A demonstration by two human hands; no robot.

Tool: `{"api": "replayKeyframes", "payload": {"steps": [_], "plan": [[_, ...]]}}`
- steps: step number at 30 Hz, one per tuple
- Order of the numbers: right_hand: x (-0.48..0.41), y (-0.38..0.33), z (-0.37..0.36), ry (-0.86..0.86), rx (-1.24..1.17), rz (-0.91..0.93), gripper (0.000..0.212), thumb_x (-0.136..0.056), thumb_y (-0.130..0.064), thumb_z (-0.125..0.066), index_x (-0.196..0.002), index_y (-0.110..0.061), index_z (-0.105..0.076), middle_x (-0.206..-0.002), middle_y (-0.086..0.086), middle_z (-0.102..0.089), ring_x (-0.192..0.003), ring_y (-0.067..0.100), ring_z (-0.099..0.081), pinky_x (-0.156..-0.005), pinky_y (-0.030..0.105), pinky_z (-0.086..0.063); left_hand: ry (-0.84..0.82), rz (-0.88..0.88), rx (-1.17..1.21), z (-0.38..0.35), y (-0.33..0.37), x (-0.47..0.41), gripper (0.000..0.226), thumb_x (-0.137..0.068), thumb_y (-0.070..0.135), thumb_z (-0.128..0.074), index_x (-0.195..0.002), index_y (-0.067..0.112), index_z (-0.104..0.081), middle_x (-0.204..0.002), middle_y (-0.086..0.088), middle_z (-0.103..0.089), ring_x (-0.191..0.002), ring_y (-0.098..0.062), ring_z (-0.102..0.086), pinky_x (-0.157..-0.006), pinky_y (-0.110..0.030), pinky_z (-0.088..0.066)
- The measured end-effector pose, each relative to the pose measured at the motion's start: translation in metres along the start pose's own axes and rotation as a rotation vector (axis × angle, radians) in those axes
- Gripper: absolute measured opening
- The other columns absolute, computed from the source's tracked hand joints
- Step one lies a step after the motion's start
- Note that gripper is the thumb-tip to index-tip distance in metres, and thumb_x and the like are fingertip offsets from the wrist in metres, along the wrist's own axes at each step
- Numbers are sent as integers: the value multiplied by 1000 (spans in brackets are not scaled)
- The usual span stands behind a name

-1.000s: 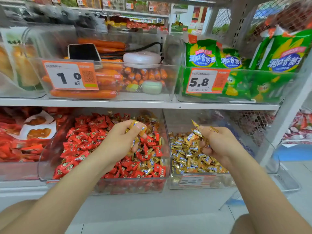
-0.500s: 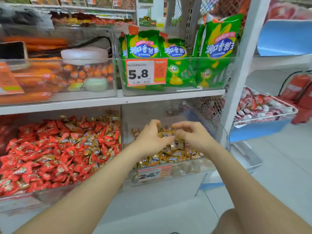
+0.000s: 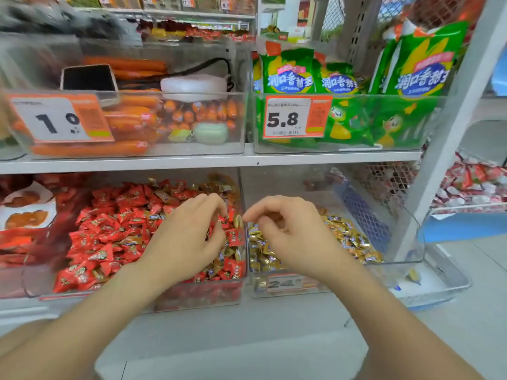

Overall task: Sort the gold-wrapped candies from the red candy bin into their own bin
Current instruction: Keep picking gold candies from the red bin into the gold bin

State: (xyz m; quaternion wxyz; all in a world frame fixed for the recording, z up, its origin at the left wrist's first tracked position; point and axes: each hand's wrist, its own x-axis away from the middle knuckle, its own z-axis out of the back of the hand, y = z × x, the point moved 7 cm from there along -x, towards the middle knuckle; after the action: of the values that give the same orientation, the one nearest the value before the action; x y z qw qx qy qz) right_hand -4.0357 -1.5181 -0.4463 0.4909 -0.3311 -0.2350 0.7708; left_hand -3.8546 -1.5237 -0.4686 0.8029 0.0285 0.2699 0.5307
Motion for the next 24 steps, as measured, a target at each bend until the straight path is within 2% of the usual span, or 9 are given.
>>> {"api": "replayKeyframes", "payload": {"steps": [3,6,8,10,13,16,19,22,24], "plan": [[-12,-32,-40,-89,127,159,35,-96,-5,-59,-111,-30,-78,-108,-11,-72,-98,3,-64,-91,19,-48,-355,124,-187,-11,-61,29,36,-91,69,-47,-123,53,-50,-126,18,-42,-119,-17,-41,-105,-47,-40],[-28,-35,-88,-244,374,162,32,-97,-15,-59,-126,-24,-69,-121,1,-65,-114,19,-61,-100,33,-49,-588,219,-274,-17,-95,54,75,-79,94,-25,-142,58,-40,-153,15,-19,-138,-25,-24,-119,-49,-21],[-36,-32,-114,-313,522,86,28,-97,-21,-58,-124,-16,-59,-122,10,-59,-117,33,-57,-98,45,-48,-590,248,-270,-14,-102,55,85,-71,96,-24,-145,56,-37,-160,14,-14,-142,-29,-21,-123,-49,-16],[-43,-29,-132,-308,547,-26,32,-97,-25,-55,-127,-13,-54,-125,15,-56,-120,38,-54,-101,47,-44,-585,264,-313,-12,-109,52,87,-71,94,-24,-148,54,-31,-163,10,-14,-143,-33,-22,-125,-50,-14],[-50,-20,-151,-294,467,-233,52,-97,-32,-54,-145,-17,-43,-143,19,-46,-139,47,-40,-115,58,-33,-572,287,-387,-12,-121,48,85,-80,90,-26,-153,48,-24,-165,4,-19,-142,-38,-25,-125,-51,-15],[-57,-8,-159,-351,519,-381,73,-95,-42,-62,-157,-22,-28,-155,22,-31,-145,53,-25,-116,60,-31,-492,329,-442,-4,-130,42,83,-86,86,-33,-151,34,-36,-158,3,-34,-136,-37,-34,-121,-49,-26],[-72,-4,-161,-365,513,-408,80,-90,-42,-68,-156,-22,-29,-149,23,-39,-137,48,-34,-112,55,-34,-435,400,-537,10,-138,35,103,-76,96,-34,-141,18,-51,-151,-4,-47,-127,-36,-45,-110,-47,-39],[-84,5,-156,-335,316,-484,81,-81,-28,-71,-154,-22,-36,-140,19,-51,-129,38,-51,-106,41,-47,-534,458,-557,9,-141,32,121,-65,101,-47,-148,11,-42,-147,-10,-49,-132,-37,-46,-111,-47,-40],[-88,8,-150,-297,245,-512,87,-75,-31,-71,-156,-25,-38,-141,15,-55,-128,34,-56,-104,38,-52,-623,492,-482,4,-144,28,131,-58,98,-61,-153,11,-34,-150,-12,-44,-135,-38,-45,-111,-48,-42]]}}
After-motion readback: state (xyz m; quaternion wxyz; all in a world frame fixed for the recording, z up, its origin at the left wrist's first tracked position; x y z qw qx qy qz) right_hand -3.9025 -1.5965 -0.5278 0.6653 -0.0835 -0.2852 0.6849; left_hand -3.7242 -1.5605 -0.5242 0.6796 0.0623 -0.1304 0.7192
